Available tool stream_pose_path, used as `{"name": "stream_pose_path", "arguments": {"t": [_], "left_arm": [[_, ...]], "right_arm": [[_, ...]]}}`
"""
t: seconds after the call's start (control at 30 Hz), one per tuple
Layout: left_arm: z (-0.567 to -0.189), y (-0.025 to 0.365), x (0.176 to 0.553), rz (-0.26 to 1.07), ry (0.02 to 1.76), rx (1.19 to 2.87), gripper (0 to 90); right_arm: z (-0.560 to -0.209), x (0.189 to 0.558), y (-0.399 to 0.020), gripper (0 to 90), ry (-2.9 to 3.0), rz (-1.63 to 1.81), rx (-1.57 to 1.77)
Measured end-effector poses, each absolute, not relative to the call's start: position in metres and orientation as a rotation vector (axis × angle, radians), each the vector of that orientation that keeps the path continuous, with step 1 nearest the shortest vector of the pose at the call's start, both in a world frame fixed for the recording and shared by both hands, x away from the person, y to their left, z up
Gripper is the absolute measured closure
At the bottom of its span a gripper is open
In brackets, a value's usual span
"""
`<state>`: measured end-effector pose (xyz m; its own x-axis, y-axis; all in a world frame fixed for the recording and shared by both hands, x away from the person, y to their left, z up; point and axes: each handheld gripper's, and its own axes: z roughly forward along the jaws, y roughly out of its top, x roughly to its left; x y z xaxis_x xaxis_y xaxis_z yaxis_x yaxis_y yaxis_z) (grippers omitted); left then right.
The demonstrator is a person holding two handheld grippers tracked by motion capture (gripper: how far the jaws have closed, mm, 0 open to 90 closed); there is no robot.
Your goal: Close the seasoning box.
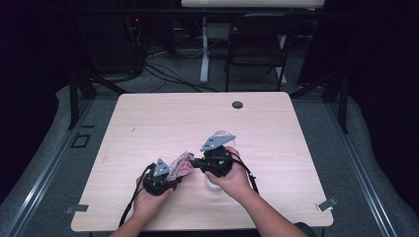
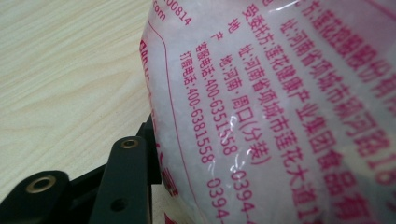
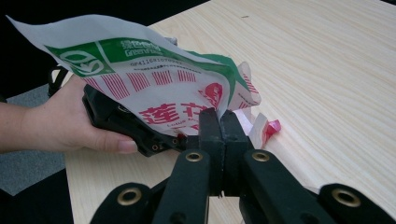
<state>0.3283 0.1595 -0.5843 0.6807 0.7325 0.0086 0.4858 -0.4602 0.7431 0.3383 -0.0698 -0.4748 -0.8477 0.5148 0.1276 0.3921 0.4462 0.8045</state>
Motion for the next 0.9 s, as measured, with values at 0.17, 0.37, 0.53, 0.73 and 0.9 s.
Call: {"name": "stream_pose_path", "arguments": {"t": [0.17,0.37,0.53,0.73,0.9], "left_arm": [[-0.579,0.159,0.328,0.455,0.907,2.179,59.2],[-0.572,0.161,0.327,0.475,0.902,2.177,59.9],[-0.568,0.163,0.326,0.472,0.909,2.160,60.1],[-0.564,0.163,0.324,0.509,0.894,2.159,60.2],[-0.561,0.166,0.324,0.555,0.882,2.179,60.2]], "right_arm": [[-0.473,0.337,-0.071,89.3,2.552,1.369,0.799],[-0.468,0.336,-0.072,81.8,2.560,1.375,0.782],[-0.462,0.331,-0.071,70.2,2.547,1.371,0.747],[-0.457,0.326,-0.070,58.4,2.515,1.324,0.714],[-0.455,0.325,-0.072,54.4,2.491,1.289,0.667]]}}
